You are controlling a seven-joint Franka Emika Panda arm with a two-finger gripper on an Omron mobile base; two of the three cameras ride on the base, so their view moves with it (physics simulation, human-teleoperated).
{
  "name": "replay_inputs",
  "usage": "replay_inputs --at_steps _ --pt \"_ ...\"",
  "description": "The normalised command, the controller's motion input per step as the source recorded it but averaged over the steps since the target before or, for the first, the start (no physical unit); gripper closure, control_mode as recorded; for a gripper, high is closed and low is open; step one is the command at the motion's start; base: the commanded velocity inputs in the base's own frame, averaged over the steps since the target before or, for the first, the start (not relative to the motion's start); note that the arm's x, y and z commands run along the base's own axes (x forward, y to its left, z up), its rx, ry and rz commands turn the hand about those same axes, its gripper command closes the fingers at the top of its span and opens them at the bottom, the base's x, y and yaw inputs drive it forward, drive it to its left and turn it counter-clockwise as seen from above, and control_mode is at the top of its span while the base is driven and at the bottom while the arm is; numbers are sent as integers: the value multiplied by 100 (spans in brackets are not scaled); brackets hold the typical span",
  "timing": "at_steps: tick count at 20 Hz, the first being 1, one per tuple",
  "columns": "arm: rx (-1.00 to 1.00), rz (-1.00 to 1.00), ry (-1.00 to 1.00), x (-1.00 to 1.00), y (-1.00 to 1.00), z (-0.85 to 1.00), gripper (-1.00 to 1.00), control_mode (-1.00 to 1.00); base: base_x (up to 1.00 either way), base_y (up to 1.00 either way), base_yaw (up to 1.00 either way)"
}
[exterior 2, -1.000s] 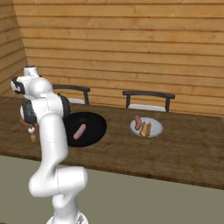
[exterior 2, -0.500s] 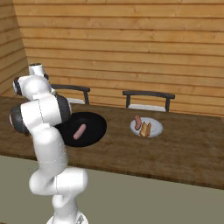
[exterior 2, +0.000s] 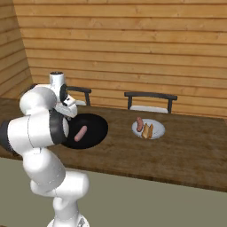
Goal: Place one bun and one sausage from the bowl on each plate.
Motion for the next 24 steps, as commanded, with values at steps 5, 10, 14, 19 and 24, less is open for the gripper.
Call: replay_inputs --at_steps 5,10,14,19,24 --pt "-1 3 22 -4 -93 -4 -100 -100 0 0 0" --pt "-7 5 8 6 -26 -42 -100 -100 0 0 0" --pt "0 1 0 30 2 -42 -100 -100 0 0 0" --pt "0 0 0 26 0 -33 -100 -100 0 0 0" --pt "0 0 0 6 0 -38 -100 -100 0 0 0"
